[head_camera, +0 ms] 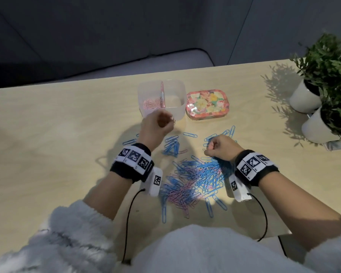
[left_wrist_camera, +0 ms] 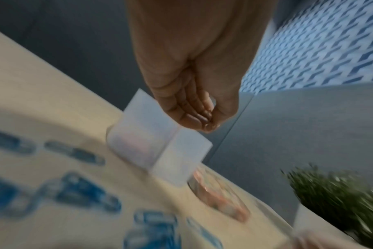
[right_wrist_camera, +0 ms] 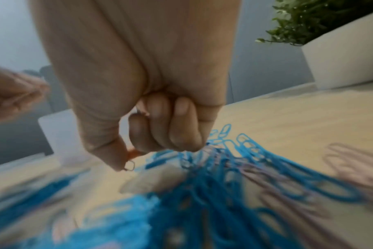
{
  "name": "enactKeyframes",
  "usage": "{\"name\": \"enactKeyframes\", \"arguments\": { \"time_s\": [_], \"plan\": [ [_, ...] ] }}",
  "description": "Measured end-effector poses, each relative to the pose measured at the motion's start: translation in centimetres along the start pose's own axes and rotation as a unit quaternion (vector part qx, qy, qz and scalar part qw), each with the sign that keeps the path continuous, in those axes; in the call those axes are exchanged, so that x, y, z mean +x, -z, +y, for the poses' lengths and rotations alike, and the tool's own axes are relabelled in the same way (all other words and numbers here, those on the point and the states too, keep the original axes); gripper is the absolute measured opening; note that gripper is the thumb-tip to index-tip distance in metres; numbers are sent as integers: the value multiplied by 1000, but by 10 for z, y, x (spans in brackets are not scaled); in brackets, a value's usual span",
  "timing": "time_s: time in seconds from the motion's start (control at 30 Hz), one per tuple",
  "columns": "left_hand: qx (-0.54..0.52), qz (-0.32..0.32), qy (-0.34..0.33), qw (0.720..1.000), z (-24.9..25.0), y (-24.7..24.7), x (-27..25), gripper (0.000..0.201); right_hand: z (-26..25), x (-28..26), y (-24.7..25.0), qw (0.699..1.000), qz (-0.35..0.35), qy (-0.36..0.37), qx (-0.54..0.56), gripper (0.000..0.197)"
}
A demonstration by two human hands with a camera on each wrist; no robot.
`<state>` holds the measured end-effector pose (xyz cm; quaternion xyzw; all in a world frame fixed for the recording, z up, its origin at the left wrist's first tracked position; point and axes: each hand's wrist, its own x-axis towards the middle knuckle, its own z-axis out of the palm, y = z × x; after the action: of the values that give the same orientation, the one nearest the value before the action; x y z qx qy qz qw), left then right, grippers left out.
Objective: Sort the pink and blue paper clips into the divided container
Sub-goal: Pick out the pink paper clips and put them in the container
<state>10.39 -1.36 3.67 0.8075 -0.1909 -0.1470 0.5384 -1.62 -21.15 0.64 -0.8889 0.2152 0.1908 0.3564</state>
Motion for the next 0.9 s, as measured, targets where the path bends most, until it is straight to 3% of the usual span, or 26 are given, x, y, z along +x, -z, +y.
{"name": "enactKeyframes", "arguments": {
  "time_s": [0.17,0.37,0.47,0.63,0.77,0.9],
  "plan": [
    [-24,81,19,996,4,44,42,16,-27,2,17,979,-25,45,199,24],
    [35,88,66,993,-12,62,71,20,-76,20,34,961,-19,55,269,23],
    [34,72,54,995,-11,61,68,24,-110,41,37,947,2,18,321,24],
    [63,116,5,991,-11,59,30,24,-173,74,39,910,-30,1,414,28],
    [122,34,31,992,-24,45,-17,21,-200,92,28,887,-27,-25,460,29],
    [183,-77,54,979,-40,28,-42,19,-202,99,21,916,-21,-32,398,20]
  ]
}}
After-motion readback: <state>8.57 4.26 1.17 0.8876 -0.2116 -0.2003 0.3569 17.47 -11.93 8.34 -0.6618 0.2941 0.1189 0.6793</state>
